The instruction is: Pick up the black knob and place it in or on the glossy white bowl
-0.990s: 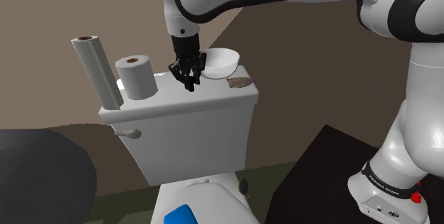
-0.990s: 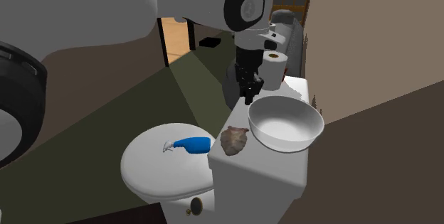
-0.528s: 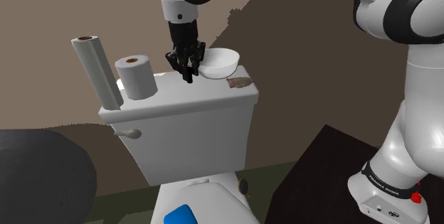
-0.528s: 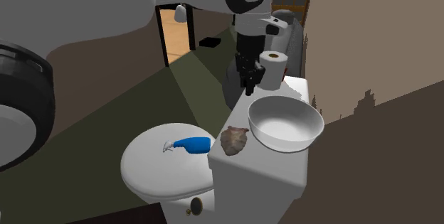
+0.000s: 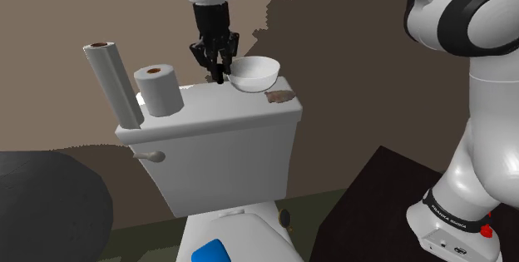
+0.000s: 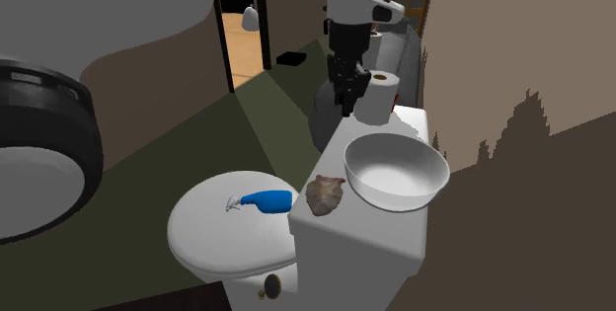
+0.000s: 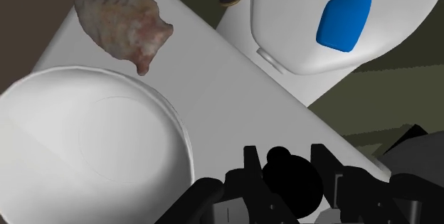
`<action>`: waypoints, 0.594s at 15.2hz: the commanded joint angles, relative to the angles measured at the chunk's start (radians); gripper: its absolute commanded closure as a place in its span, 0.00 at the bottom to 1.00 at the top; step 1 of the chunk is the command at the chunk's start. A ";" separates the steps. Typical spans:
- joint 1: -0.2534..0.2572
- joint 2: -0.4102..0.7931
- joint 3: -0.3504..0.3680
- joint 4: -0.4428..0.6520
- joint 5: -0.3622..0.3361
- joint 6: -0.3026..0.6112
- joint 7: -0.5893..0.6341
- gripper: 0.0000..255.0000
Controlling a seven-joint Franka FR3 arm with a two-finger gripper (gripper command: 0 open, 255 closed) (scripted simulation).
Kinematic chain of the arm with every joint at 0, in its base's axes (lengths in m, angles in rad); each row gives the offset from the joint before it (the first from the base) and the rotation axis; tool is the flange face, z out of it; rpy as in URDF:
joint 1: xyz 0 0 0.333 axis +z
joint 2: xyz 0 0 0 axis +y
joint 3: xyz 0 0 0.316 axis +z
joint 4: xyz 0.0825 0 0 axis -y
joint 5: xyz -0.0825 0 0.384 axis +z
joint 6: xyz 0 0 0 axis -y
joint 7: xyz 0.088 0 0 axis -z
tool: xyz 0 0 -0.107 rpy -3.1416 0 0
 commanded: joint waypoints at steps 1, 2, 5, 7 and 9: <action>0.011 0.021 0.000 0.062 -0.007 -0.042 0.001 1.00; 0.017 0.033 -0.001 0.095 -0.011 -0.064 0.001 1.00; 0.040 0.079 -0.003 0.213 -0.027 -0.136 0.001 1.00; 0.064 0.124 -0.007 0.320 -0.043 -0.196 -0.001 1.00; 0.014 0.089 -0.012 0.261 -0.028 -0.171 -0.041 1.00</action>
